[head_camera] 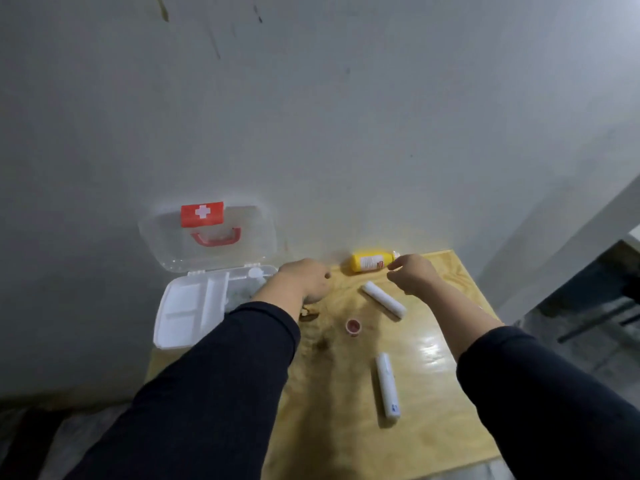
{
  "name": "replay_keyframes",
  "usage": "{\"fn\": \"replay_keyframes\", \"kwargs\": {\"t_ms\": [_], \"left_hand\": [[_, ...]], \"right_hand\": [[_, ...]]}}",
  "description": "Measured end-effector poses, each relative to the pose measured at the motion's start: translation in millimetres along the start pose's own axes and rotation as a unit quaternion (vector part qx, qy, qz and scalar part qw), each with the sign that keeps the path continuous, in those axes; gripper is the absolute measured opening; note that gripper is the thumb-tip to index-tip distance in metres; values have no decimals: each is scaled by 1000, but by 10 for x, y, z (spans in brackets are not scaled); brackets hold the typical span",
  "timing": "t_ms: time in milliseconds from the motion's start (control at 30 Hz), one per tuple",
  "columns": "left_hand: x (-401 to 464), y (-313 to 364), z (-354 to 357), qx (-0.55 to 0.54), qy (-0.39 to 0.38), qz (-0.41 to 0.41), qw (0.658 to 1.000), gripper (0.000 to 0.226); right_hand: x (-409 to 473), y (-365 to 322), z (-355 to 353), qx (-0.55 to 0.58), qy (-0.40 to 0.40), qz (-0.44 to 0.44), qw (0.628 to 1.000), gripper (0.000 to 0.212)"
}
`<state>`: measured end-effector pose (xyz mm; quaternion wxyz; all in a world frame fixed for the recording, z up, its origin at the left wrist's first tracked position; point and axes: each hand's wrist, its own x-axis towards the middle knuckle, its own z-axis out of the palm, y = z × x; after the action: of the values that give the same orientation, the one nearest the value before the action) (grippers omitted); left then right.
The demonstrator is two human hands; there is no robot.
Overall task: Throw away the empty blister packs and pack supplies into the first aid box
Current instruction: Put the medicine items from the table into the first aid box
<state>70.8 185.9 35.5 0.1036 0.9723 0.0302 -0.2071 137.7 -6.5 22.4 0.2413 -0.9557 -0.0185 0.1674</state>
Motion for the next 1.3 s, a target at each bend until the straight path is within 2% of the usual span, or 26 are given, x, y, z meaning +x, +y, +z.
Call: {"fn": "replay_keyframes", "kwargs": {"t_ms": [100,200,300,400,467,533,667,767,833,933,1000,1200,1300], "left_hand": [[203,98,110,6,-30,-14,999,41],[384,133,205,8,-51,-29,998,39],[541,120,261,9,-58,-41,997,41],[670,96,303,-5,-57,-49,997,41],[734,91,321,-15,-56,-54,997,42],[781,93,325,-13,-54,-58,997,44],[824,104,320,-1,-45,-54,998,44],[784,134,301,3,-48,-49,998,46],[721,162,265,9,-45,-43,998,46],[593,211,182,10,-31,-36,999,46],[475,248,112,7,-19,-35,999,45],[21,206,-106,-22,22,-36,999,45],[-243,78,-154,-29,50,-38,998,46]], "right_hand": [[230,151,13,50,6,46,998,32],[484,215,119,176,-13,102,979,29],[711,196,247,346,-35,204,915,11],[959,190,383,463,-18,263,846,11],[1129,168,463,492,5,270,828,33],[1236,153,483,487,31,286,825,40],[1279,122,447,526,54,309,790,24],[1211,138,469,579,80,277,763,12],[1120,158,455,587,94,223,773,18],[957,144,332,518,117,115,840,11],[798,82,199,478,120,61,868,10],[184,-271,-98,390,110,-65,912,15],[-131,-511,-100,362,104,-110,920,20]]}}
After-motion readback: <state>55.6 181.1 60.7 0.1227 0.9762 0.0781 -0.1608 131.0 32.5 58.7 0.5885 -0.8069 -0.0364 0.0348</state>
